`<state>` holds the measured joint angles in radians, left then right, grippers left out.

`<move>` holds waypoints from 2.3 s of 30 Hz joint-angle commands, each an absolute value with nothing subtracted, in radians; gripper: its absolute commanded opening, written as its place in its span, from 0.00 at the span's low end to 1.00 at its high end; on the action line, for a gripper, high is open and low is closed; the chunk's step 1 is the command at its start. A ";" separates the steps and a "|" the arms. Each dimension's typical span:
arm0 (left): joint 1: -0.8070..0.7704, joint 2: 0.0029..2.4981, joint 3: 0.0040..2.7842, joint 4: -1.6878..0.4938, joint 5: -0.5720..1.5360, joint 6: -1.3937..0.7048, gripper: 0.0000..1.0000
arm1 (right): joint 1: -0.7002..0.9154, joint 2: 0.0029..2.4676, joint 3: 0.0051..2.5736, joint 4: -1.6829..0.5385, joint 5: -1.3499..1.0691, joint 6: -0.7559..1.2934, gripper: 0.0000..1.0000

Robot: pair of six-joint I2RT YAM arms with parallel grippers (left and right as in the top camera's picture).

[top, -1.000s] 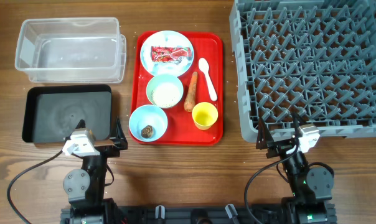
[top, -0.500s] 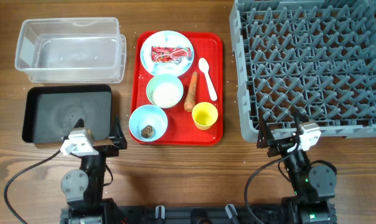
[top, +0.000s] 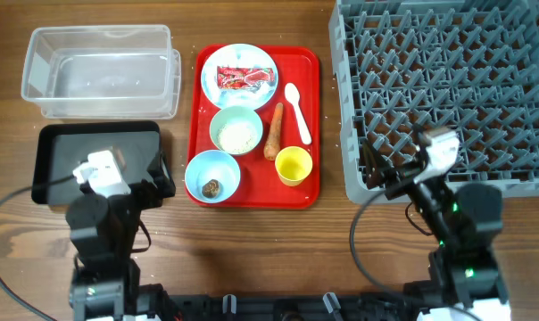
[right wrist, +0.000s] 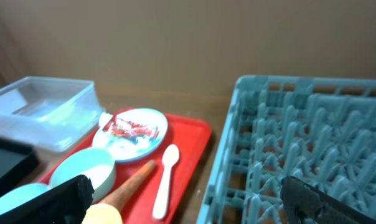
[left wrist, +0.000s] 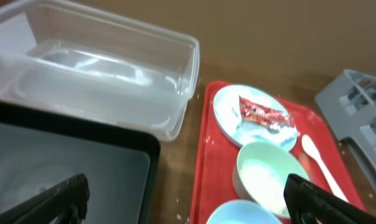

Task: Sort waste into correct bins and load items into the dishwasher rack
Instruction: 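Grasp the yellow cup with both grippers and lift it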

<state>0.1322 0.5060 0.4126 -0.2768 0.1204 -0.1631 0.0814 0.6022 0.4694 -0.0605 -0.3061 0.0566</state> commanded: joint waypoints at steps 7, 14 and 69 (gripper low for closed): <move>0.135 0.817 0.889 -0.649 0.131 -0.169 1.00 | 0.077 0.908 0.914 -0.451 -0.429 0.002 1.00; 0.071 1.055 1.122 -0.861 0.160 -0.169 1.00 | 0.077 1.092 1.144 -0.723 -0.429 -0.001 1.00; -0.572 1.732 1.166 -0.568 0.135 -0.402 0.04 | 0.077 1.186 1.179 -0.805 -0.372 0.187 0.99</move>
